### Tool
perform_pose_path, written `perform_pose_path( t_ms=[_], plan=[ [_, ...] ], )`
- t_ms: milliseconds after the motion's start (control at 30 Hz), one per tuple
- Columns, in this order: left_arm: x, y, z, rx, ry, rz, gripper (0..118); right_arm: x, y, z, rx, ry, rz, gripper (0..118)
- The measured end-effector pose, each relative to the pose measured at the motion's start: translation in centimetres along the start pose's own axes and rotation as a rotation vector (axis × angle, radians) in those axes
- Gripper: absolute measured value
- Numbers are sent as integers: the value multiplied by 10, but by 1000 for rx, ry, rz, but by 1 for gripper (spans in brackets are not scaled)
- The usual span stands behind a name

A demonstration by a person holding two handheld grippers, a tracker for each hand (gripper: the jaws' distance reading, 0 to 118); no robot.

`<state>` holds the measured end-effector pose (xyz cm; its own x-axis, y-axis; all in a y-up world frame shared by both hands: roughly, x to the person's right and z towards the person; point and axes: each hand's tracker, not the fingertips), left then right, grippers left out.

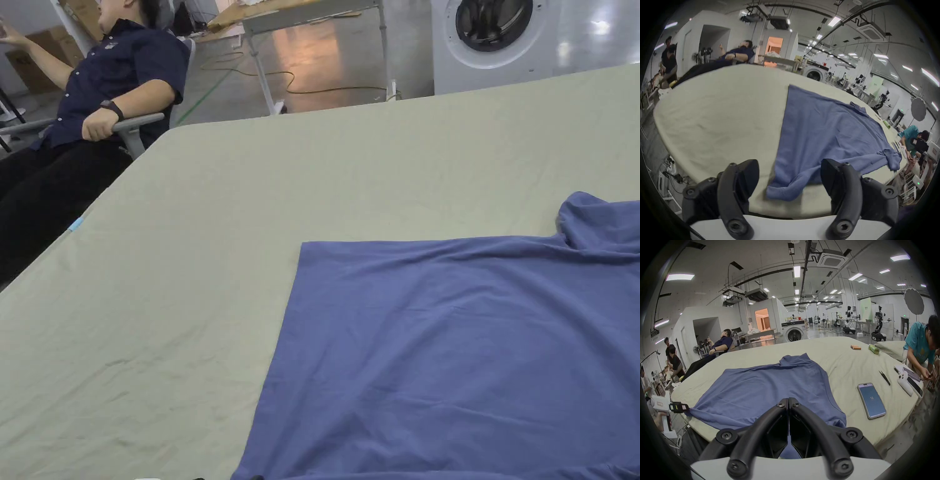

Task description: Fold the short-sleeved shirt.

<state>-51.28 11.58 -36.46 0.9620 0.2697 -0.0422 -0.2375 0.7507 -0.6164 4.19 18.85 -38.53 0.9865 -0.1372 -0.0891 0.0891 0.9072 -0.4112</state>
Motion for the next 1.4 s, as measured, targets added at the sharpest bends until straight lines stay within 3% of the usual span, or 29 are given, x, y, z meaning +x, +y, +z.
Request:
perform_pose_path(
  t_ms=[33, 67, 267, 300, 400, 500, 533, 667, 733, 833, 900, 967, 1033, 1100, 1233, 1300, 1400],
  plan=[
    [-1, 1, -6, -18, -23, 31, 74, 2, 0, -1, -7, -3, -16, 0],
    [-3, 1, -15, -57, -32, 57, 67, 4, -1, -1, -12, -7, -31, 0],
    [5, 10, -26, -90, 7, -9, 8, 13, -6, 5, -24, -50, -56, 0],
    [9, 10, -26, -114, -29, -3, 6, 16, -8, 4, -31, -57, -63, 0],
    [25, 5, -35, -141, 37, -102, 6, 26, -15, 0, -67, -118, -86, 4],
    [35, 4, -36, -147, 68, -173, 6, 42, -31, -10, -88, -194, -55, 71],
    [36, 3, -36, -146, 68, -167, 6, 47, -36, -14, -107, -214, -84, 77],
    [28, 3, -36, -139, 58, -107, 6, 77, -55, -35, -170, -200, -261, 75],
    [36, 5, -31, -132, 51, -86, 6, 86, -63, -46, -211, -237, -296, 67],
    [45, 6, -29, -129, 56, -80, 6, 95, -73, -56, -227, -211, -328, 57],
    [50, 6, -29, -131, 64, -98, 6, 93, -76, -59, -233, -202, -298, 50],
    [51, 8, -29, -134, 67, -115, 6, 89, -74, -61, -251, -216, -201, 28],
    [53, 8, -29, -134, 68, -115, 6, 83, -70, -61, -264, -212, -141, 23],
    [55, 9, -27, -130, 70, -117, 6, 78, -67, -60, -259, -192, -139, 8],
    [64, 12, -12, -57, 50, -141, 3, 63, -53, -56, -252, -221, -11, 6],
    [70, 31, -6, -15, -22, -114, 3, 62, -38, -52, -201, -181, -25, 6],
    [79, 77, -13, 74, -8, -198, 3, 73, -4, -69, -133, -130, -111, 6]
  ],
)
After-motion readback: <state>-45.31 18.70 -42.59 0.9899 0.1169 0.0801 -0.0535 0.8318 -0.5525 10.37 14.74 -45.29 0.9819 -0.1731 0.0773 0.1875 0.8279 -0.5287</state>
